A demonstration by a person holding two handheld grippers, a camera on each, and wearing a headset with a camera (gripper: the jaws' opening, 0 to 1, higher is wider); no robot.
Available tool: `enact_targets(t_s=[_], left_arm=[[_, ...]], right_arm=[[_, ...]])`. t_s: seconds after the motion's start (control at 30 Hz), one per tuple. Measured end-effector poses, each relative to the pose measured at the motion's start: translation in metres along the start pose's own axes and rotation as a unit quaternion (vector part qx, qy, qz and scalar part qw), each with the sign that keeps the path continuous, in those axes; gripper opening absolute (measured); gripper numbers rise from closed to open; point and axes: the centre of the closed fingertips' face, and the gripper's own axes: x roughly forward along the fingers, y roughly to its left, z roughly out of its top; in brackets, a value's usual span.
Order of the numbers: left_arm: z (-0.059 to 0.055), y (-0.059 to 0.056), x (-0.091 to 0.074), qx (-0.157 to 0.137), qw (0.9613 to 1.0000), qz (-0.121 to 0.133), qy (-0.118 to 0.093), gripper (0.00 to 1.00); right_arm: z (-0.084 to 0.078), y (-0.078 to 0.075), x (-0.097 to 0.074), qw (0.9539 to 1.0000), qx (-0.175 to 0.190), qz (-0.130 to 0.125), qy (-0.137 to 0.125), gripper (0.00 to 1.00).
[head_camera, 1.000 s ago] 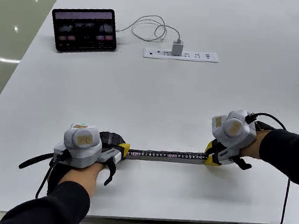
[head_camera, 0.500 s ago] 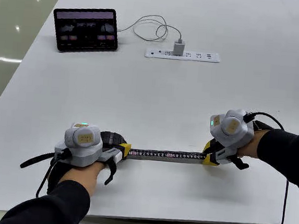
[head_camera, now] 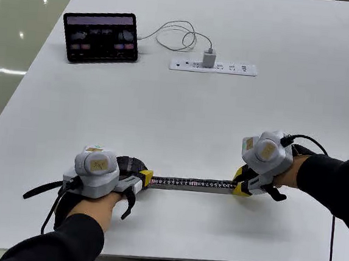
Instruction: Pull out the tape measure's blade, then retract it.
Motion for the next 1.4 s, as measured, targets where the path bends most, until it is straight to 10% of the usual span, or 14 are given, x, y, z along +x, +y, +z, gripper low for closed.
enact_targets(t_s=[1.4], left_arm=[[0.000,-0.001,-0.001,0.001,1.0000,-0.003,0.002,0.59]], right_arm=[[0.021,0.001,0.010,0.9999,0.006,0.003,-0.013,0.11]])
